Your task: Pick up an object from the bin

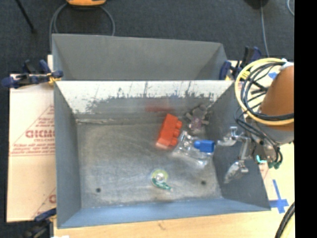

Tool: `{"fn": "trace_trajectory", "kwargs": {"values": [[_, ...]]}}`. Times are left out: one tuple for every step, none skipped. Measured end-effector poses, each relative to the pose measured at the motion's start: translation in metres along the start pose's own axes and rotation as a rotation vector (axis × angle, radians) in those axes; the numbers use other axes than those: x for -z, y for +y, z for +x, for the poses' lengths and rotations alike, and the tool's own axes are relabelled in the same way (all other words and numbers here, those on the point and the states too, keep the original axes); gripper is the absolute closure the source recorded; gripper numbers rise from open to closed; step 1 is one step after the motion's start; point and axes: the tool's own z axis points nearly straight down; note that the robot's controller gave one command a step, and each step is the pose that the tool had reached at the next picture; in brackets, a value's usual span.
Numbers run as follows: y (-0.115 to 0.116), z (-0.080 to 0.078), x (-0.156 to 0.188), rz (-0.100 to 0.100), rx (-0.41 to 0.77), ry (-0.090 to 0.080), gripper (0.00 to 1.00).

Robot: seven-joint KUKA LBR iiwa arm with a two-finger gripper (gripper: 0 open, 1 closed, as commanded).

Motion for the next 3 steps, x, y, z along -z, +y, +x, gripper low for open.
{"fn": "trace_trajectory", "kwargs": {"values": [[-0.028,-0.102,-0.103,0.003,-0.077,-0.014,0.00],[-0.013,-0.167,-0.108,0.003,-0.008,-0.002,0.00],[-0.007,-0.163,-0.109,0.008,-0.236,0.008,0.00]]}}
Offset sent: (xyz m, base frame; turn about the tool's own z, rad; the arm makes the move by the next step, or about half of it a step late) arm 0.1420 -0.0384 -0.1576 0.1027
